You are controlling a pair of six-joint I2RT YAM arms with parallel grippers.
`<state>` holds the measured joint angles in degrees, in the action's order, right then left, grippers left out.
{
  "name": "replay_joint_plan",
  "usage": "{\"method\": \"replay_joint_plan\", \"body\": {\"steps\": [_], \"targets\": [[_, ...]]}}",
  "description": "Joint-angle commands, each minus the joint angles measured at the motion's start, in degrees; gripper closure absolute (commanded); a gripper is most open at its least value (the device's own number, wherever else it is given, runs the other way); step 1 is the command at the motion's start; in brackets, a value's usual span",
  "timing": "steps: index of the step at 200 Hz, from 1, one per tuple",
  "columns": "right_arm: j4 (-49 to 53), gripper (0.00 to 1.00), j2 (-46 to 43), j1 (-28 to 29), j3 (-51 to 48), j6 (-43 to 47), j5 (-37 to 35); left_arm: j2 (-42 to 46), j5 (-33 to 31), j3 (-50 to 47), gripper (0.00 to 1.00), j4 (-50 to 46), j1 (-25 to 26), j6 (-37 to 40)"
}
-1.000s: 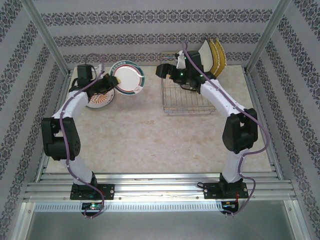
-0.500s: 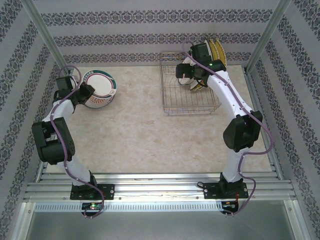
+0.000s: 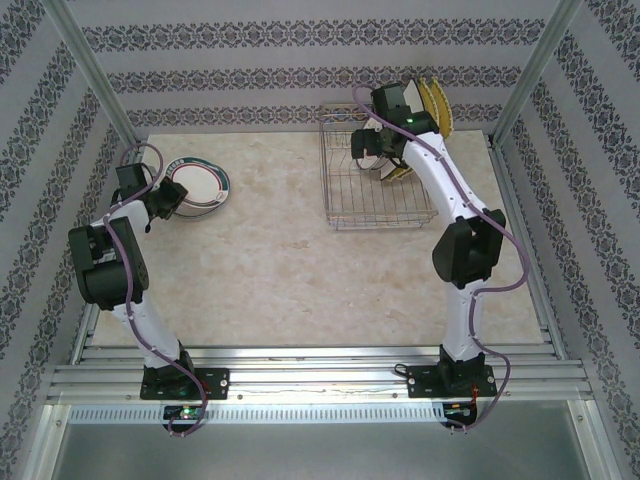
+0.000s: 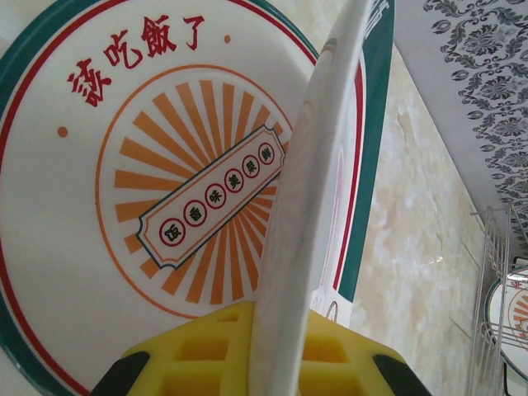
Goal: Unload the plates from the dish rack
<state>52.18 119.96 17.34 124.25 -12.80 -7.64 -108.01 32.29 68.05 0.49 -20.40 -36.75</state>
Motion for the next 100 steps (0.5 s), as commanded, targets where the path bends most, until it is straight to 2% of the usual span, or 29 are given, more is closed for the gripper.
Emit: {"method": "replay_joint_plan", "body": {"steps": [1, 56, 100], "targets": [[1.8, 0.02, 1.2, -0.8, 2.4, 1.1, 0.3, -1.3, -0.3, 1.3, 1.00, 4.6, -0.9, -0.1], [1.7, 0.02, 2.1, -0.8, 2.8, 1.1, 0.6, -3.7, -0.4, 1.9, 1.00, 3.7, -1.2, 0.5], [1.5, 0.02, 2.1, -0.8, 2.7, 1.1, 1.1, -4.0, 0.1, 1.7, 0.80, 2.0, -1.2, 1.7]]}}
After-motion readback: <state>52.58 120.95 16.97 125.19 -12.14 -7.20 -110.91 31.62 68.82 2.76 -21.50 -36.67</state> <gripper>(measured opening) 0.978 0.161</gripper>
